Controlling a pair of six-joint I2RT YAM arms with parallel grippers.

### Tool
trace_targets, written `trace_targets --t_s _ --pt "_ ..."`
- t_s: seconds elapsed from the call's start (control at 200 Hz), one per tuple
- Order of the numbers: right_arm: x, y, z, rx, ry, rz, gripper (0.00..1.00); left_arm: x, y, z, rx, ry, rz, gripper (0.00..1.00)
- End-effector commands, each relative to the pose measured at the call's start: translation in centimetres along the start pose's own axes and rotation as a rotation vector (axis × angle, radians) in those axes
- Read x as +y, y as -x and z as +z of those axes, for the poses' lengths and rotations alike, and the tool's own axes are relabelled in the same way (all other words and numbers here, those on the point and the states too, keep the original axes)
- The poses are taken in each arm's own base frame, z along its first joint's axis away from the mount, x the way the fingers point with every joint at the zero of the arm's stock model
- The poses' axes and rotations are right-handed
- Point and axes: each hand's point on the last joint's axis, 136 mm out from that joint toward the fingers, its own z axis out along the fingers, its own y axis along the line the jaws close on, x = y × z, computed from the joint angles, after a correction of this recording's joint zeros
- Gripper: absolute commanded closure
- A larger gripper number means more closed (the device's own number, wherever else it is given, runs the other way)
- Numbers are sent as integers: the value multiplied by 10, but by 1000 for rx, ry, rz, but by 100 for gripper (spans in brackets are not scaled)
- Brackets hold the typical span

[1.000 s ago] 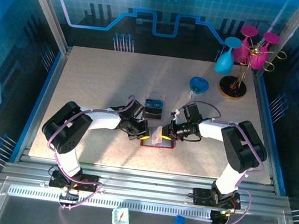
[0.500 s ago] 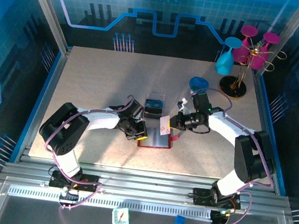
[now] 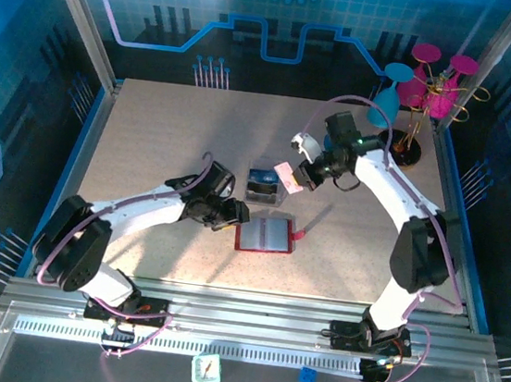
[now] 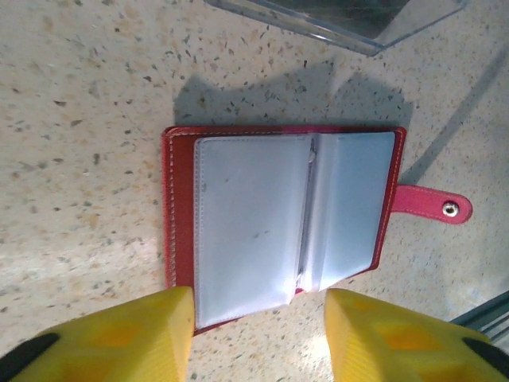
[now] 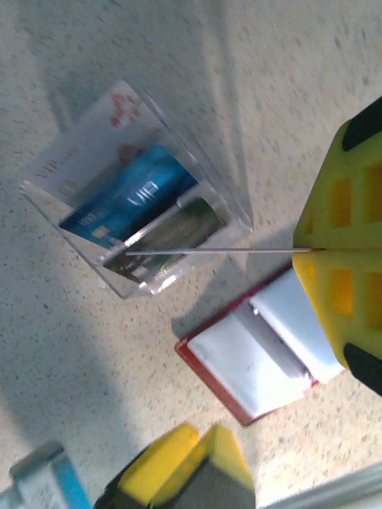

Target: Take the credit cards out of the card holder

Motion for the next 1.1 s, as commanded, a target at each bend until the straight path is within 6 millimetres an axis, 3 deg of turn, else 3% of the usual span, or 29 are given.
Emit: trace_targets --t_s 0.0,0.31,0.62,0.635,0.7,1.096 --pt "-4 4 1 90 4 -194 100 23 -4 -11 -27 60 0 48" --pt "-17 38 25 226 -6 -436 100 60 -9 -31 -73 115 -52 43" --pt "-15 57 47 288 3 -622 100 77 -16 -40 -88 129 -81 41" --pt "-18 53 56 307 12 -622 100 77 -16 -40 -88 131 -81 41" --pt "-21 53 63 325 2 -647 100 81 -18 -41 -86 140 -87 41" --pt "-38 50 80 382 -40 -662 100 94 -29 -45 -86 151 -119 40"
